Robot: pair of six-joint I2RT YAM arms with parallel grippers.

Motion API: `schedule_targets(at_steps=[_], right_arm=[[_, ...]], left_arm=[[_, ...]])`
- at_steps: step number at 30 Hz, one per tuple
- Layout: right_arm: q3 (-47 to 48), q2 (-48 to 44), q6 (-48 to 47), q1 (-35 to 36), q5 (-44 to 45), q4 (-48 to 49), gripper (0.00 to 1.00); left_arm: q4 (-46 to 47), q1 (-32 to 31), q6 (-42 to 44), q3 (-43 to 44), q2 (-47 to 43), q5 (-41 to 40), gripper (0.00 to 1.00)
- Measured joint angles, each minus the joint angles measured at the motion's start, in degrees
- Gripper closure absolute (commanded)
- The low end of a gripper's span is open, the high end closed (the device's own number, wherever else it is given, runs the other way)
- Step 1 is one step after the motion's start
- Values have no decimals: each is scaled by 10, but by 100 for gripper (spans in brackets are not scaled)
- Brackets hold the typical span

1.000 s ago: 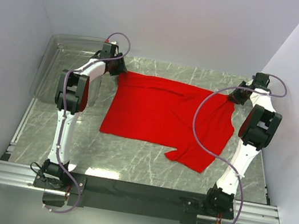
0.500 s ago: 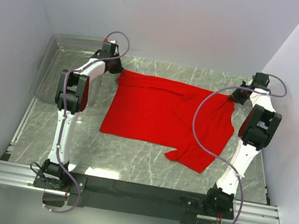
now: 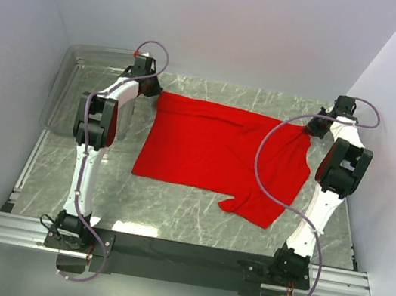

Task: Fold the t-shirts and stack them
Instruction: Smooth out the T-shirt at the center of the board.

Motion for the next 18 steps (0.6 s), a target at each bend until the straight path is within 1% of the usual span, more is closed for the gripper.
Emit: schedule_targets(at_steps=[16,17,18], right_arm=[[-15,-1,17,0,-4,40,100],[-15,-1,18,0,-5,40,100],[-15,-1,18,0,-5,41,96]], left_arm=[[14,3,-21,0,9,1,88],[16,3,-21,0,9,1,87],[19,4,-21,0,9,1,85]])
